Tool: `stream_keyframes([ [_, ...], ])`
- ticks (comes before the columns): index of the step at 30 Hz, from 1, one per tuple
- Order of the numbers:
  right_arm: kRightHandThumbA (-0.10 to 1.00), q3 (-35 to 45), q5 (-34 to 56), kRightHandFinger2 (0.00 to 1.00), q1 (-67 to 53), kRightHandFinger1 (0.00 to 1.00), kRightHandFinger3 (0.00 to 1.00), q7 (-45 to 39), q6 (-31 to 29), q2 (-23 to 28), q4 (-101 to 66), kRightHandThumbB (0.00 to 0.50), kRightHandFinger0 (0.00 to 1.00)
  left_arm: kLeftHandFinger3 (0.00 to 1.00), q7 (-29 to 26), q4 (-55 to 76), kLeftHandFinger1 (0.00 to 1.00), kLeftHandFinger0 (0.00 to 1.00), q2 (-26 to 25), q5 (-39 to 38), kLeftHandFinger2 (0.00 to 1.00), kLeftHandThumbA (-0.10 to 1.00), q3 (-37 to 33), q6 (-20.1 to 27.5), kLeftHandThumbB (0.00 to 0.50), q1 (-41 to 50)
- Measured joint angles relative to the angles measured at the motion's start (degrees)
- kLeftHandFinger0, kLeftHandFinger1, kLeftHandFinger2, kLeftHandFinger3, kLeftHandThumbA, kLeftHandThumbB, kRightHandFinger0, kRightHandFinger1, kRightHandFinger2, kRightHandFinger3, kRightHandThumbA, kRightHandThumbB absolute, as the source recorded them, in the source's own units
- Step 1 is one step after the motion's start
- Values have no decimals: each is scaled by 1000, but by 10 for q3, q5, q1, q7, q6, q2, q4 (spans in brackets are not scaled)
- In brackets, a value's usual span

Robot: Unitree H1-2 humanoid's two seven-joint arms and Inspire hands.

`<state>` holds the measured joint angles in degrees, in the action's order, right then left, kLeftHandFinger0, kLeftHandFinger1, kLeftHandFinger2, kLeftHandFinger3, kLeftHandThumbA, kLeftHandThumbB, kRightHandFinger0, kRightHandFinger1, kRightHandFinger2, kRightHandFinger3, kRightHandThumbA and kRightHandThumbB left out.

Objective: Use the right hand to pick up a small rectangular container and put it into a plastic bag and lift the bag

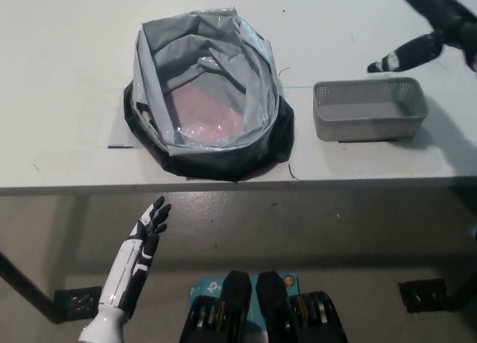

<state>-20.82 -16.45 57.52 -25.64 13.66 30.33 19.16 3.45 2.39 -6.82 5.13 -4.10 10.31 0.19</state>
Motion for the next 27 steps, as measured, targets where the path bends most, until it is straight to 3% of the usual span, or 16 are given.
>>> stream_keyframes([
  [12,1000,-160,-33,1000,152,1000,1000,-141,22,-66,323,444,1000,1000,1,1,1000,1000,0,0,1000,1000,0,-1,134,17],
  [14,1000,-173,-39,1000,172,1000,1000,-157,24,-76,358,424,1000,1000,2,1,1000,1000,0,0,1000,1000,0,-1,142,19],
  [22,1000,-206,-62,1000,267,1000,1000,-221,19,-127,507,425,1000,1000,4,22,1000,1000,-1,0,1000,1000,0,-1,169,21],
  [27,1000,-206,-71,1000,297,1000,1000,-239,5,-138,537,467,1000,1000,5,30,1000,1000,-1,0,1000,1000,1,-2,149,21],
])
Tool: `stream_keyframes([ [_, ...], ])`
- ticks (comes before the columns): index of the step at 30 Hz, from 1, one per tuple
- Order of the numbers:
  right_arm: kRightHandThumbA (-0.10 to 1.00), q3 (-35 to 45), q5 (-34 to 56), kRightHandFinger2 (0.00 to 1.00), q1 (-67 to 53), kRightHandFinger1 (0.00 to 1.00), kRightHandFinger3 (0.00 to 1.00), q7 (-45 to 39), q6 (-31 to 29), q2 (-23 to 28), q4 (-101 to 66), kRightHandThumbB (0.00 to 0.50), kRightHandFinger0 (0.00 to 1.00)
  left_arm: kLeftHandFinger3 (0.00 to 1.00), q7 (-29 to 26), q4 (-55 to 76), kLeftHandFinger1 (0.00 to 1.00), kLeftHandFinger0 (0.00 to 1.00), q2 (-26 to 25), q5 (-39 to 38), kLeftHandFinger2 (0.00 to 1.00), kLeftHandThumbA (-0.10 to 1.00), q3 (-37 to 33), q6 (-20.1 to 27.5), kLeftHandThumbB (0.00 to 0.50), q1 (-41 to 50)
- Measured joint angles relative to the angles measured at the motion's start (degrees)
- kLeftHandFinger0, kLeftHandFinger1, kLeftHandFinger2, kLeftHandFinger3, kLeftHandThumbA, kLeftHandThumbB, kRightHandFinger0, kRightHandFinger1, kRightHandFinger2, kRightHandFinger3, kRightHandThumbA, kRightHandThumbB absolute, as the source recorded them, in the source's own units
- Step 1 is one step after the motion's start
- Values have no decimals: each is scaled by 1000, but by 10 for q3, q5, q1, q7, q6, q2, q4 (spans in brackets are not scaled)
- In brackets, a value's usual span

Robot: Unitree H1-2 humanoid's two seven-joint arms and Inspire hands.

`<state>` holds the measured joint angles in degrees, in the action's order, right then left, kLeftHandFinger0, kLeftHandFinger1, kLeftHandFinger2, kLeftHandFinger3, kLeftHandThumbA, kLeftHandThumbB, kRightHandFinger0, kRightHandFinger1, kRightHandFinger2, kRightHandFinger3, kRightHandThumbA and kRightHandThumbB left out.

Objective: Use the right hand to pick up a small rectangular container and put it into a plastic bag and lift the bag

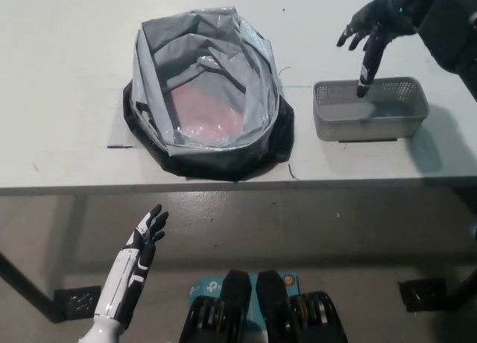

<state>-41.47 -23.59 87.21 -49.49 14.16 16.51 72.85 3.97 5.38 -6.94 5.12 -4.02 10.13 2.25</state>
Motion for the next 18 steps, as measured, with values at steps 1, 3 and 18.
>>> stream_keyframes([
  [1,1000,0,-3,1000,2,1000,1000,-2,-2,-2,4,468,1000,1000,1,0,1000,1000,0,0,1000,1000,0,0,150,0],
  [3,1000,0,-6,1000,2,1000,1000,-3,-5,-3,7,453,1000,1000,3,0,1000,1000,-1,0,1000,1000,0,0,152,0],
  [18,1000,-7,-43,1000,-20,1000,1000,-6,-34,-7,19,465,1000,1000,5,8,1000,1000,-1,-3,1000,1000,2,-2,147,7],
])
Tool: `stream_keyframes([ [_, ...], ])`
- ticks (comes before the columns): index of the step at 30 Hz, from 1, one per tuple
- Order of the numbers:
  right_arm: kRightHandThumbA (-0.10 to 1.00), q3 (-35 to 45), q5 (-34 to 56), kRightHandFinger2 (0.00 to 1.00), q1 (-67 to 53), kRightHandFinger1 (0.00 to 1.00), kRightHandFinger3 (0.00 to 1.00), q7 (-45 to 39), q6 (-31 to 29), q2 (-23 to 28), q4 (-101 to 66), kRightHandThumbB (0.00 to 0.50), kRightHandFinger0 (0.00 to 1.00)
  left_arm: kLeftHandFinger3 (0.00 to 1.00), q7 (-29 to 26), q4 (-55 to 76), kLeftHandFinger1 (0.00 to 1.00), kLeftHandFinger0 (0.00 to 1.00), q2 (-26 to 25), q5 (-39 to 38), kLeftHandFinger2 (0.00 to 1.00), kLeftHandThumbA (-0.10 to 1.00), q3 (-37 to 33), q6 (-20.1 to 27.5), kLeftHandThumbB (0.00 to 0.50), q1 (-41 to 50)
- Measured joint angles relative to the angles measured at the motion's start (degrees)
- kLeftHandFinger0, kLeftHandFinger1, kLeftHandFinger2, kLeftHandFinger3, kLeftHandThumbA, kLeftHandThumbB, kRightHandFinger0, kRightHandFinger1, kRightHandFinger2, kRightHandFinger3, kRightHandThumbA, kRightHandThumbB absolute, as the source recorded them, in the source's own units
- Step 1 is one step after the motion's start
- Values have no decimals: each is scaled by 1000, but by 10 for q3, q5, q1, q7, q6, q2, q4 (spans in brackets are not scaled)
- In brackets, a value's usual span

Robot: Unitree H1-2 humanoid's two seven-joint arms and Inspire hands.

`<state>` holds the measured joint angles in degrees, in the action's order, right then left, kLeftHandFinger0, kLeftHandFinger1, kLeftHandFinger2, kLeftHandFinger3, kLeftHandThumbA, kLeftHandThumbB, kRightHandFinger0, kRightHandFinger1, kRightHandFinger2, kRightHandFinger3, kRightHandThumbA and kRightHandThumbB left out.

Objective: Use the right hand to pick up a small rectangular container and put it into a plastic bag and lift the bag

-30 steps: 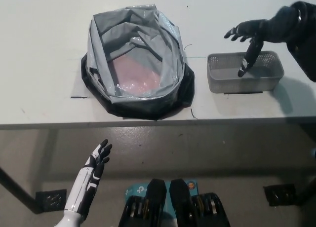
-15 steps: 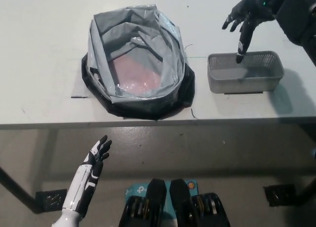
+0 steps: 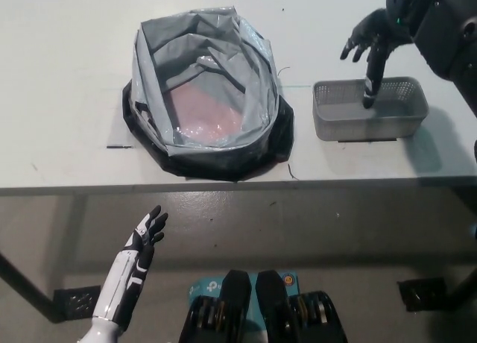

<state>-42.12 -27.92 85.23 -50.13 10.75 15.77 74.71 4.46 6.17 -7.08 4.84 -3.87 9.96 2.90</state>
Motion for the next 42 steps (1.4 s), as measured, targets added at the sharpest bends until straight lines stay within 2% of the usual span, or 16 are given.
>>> stream_keyframes([
  [4,1000,-2,-7,1000,-9,1000,1000,0,-14,-6,15,456,1000,1000,2,3,1000,1000,0,-4,1000,1000,0,-1,153,2],
  [6,1000,-2,-10,1000,-13,1000,1000,0,-18,-10,20,476,1000,1000,2,3,1000,1000,0,-4,1000,1000,0,-1,159,2],
  [10,1000,-3,-17,1000,-26,1000,1000,7,-27,-22,30,451,1000,1000,4,5,1000,1000,0,-6,1000,1000,0,-1,157,4],
  [12,1000,-4,-20,1000,-31,1000,1000,11,-33,-28,33,465,1000,1000,5,6,1000,1000,0,-7,1000,1000,0,-1,165,4],
  [14,1000,-5,-24,1000,-35,1000,1000,17,-37,-34,37,439,1000,1000,5,7,1000,1000,0,-7,1000,1000,0,-2,182,4],
  [16,1000,-5,-28,1000,-42,1000,1000,28,-42,-41,43,441,1000,1000,5,11,1000,1000,0,-8,1000,1000,0,-3,182,4],
  [17,1000,-5,-30,1000,-44,1000,1000,31,-44,-43,46,412,1000,1000,5,12,1000,1000,0,-8,1000,1000,0,-3,179,4],
  [18,1000,-5,-31,1000,-46,1000,1000,34,-45,-45,48,409,1000,1000,5,13,1000,1000,0,-8,1000,1000,0,-3,178,3],
  [21,1000,1,-33,1000,-55,1000,1000,42,-50,-49,56,453,1000,1000,5,13,1000,1000,0,-8,1000,1000,2,-3,186,3],
  [24,1000,4,-36,1000,-58,1000,1000,55,-51,-49,59,451,1000,1000,5,13,1000,1000,0,-9,1000,1000,4,-4,198,2],
  [25,1000,5,-37,1000,-59,1000,1000,59,-51,-49,60,482,1000,1000,5,13,1000,1000,0,-8,1000,1000,4,-4,196,1],
  [27,1000,8,-37,1000,-60,1000,1000,69,-50,-49,62,500,1000,1000,5,13,1000,1000,0,-8,1000,1000,5,-5,185,0],
  [33,1000,7,-49,1000,-74,1000,1000,134,-46,-49,62,500,1000,1000,5,13,1000,1000,0,-9,1000,1000,8,-4,182,0],
  [38,1000,3,-57,1000,-73,1000,1000,141,-55,-49,61,450,1000,1000,5,13,1000,1000,0,-9,1000,1000,8,-5,185,0],
  [39,1000,2,-58,1000,-72,1000,1000,139,-56,-49,60,483,1000,1000,5,13,1000,1000,0,-9,1000,1000,8,-5,181,0],
  [42,1000,8,-59,1000,-62,1000,1000,121,-60,-46,56,473,1000,1000,5,13,1000,1000,0,-9,1000,1000,9,-5,179,0],
])
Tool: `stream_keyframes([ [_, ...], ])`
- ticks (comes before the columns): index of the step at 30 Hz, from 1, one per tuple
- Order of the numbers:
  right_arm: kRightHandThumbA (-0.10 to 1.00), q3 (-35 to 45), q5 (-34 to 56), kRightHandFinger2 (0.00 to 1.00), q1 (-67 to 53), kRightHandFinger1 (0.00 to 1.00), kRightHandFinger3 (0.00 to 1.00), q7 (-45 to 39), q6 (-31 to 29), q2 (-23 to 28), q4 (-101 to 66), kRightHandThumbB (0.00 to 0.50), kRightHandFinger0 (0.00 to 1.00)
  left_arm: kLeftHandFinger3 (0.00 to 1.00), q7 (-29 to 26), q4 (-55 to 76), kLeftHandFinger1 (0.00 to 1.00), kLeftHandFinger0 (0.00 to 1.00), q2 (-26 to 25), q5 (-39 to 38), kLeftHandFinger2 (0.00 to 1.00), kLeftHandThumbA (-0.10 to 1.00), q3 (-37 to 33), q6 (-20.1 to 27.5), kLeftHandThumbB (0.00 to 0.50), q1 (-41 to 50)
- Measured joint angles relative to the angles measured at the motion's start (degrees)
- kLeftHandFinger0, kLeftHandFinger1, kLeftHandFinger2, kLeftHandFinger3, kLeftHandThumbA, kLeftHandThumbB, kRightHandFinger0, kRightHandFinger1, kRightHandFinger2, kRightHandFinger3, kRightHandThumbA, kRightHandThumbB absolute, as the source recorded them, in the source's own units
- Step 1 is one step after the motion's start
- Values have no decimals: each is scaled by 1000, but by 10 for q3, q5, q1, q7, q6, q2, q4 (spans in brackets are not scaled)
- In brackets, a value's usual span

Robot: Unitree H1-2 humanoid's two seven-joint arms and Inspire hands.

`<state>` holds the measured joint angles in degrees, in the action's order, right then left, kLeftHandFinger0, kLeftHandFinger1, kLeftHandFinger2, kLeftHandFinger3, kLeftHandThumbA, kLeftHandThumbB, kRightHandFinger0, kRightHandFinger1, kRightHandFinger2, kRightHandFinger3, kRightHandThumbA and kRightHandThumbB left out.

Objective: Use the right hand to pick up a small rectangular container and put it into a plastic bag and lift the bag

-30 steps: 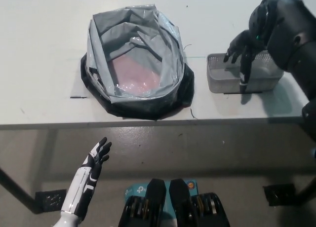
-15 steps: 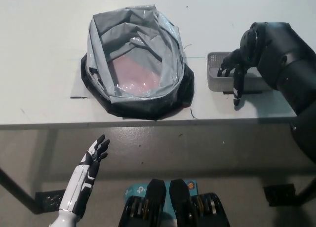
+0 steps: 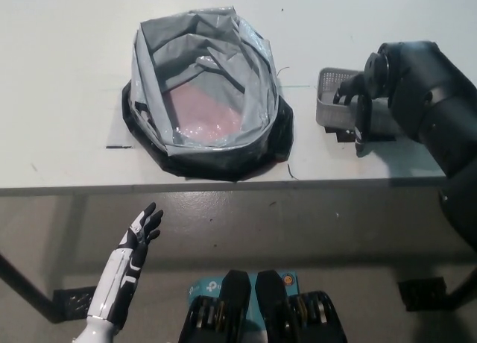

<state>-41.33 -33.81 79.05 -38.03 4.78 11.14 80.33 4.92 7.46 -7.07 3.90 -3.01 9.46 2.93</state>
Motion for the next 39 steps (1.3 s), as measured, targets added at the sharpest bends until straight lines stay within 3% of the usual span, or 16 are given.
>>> stream_keyframes([
  [5,1000,35,14,1000,36,1000,1000,-56,-4,14,-29,500,1000,1000,0,0,1000,1000,0,0,1000,1000,0,0,180,0],
  [13,1000,76,32,1000,68,1000,1000,-111,24,30,-86,499,1000,1000,0,0,1000,1000,0,0,1000,1000,2,0,172,1],
  [16,1000,88,38,1000,65,1000,1000,-126,34,35,-101,472,1000,1000,0,0,1000,1000,0,-1,1000,1000,2,0,182,1],
  [19,1000,99,44,1000,65,1000,1000,-139,42,42,-110,410,1000,1000,0,0,1000,1000,0,-1,1000,1000,2,0,170,1],
  [21,1000,104,46,1000,65,1000,1000,-143,42,44,-108,450,1000,1000,0,0,1000,1000,0,0,1000,1000,2,0,166,1],
  [26,1000,104,45,1000,65,1000,1000,-143,42,50,-80,466,1000,1000,0,0,1000,1000,0,0,1000,1000,2,0,191,5],
  [39,1000,75,19,1000,59,1000,1000,-60,38,51,-16,500,1000,1000,0,0,1000,1000,1,-1,1000,1000,2,1,180,17],
])
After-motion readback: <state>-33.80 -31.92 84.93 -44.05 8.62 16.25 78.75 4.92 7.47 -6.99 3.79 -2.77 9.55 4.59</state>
